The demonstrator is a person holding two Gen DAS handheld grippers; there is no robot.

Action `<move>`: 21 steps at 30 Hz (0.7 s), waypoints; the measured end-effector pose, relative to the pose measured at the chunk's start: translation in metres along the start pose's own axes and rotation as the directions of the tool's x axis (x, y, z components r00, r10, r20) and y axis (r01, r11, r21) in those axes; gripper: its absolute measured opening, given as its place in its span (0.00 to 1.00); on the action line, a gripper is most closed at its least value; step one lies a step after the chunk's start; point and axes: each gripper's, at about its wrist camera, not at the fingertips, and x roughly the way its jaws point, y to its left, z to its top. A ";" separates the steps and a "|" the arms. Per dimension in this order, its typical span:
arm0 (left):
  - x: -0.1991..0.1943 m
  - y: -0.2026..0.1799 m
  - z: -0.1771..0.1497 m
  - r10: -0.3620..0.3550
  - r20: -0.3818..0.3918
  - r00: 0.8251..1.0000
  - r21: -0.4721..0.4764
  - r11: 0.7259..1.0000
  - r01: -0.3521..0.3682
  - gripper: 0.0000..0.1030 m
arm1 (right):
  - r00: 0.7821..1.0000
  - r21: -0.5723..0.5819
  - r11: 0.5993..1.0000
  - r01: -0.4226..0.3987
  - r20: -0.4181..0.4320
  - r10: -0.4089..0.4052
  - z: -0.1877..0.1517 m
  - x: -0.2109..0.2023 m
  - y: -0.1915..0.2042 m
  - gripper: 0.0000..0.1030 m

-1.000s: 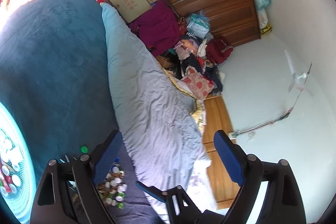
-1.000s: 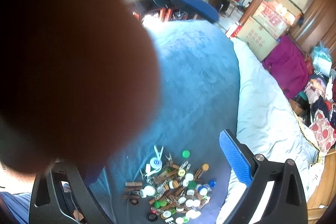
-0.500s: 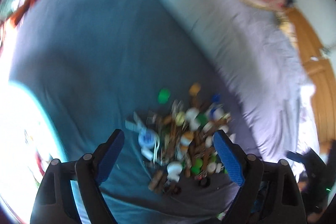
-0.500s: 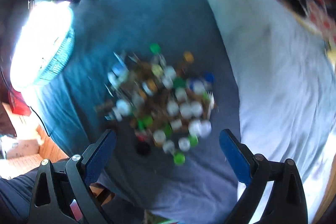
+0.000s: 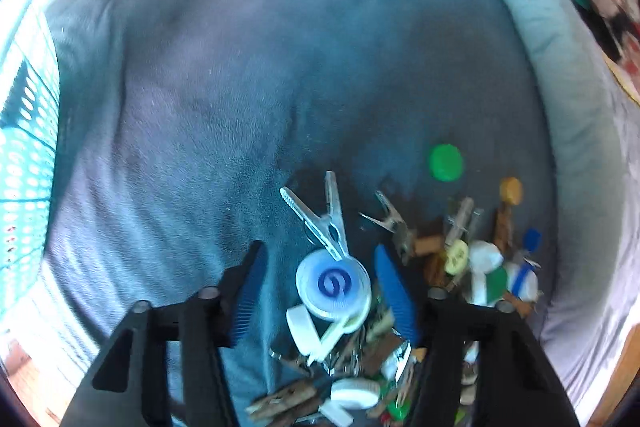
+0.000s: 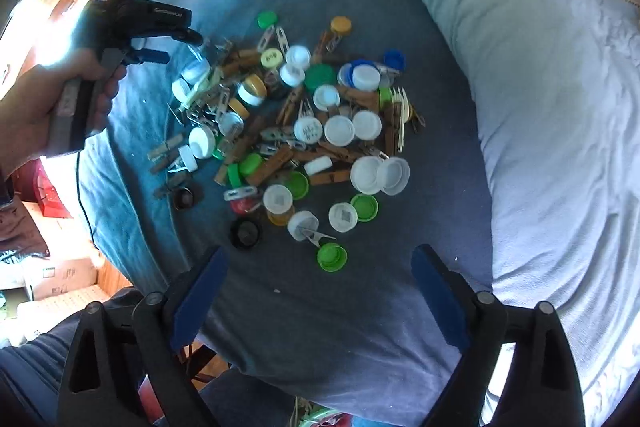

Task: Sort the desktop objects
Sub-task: 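Lower both grippers to the pile and grasp a metal clip with the left gripper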

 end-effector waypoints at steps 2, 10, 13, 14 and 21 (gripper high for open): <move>0.010 -0.001 -0.001 0.020 -0.005 1.000 -0.001 1.000 -0.020 0.54 | 1.000 -0.007 1.000 -0.007 -0.011 0.007 0.002 0.009 -0.005 0.84; 0.017 0.007 0.001 0.086 0.050 0.995 0.041 0.995 -0.088 0.35 | 0.999 -0.047 0.998 -0.048 -0.018 0.047 0.020 0.030 -0.008 0.70; 0.011 0.016 0.000 0.062 0.052 0.997 0.057 0.996 -0.065 0.28 | 0.998 -0.056 0.996 -0.066 0.013 0.067 0.033 0.035 -0.006 0.48; 0.006 0.017 -0.002 0.063 0.060 0.996 0.074 0.995 -0.067 0.28 | 0.997 -0.056 0.996 -0.064 0.029 0.066 0.040 0.037 -0.005 0.45; -0.060 0.023 -0.019 0.017 0.165 0.986 0.186 0.981 -0.048 0.28 | 0.980 -0.077 0.993 -0.087 0.175 0.100 0.113 0.061 0.011 0.51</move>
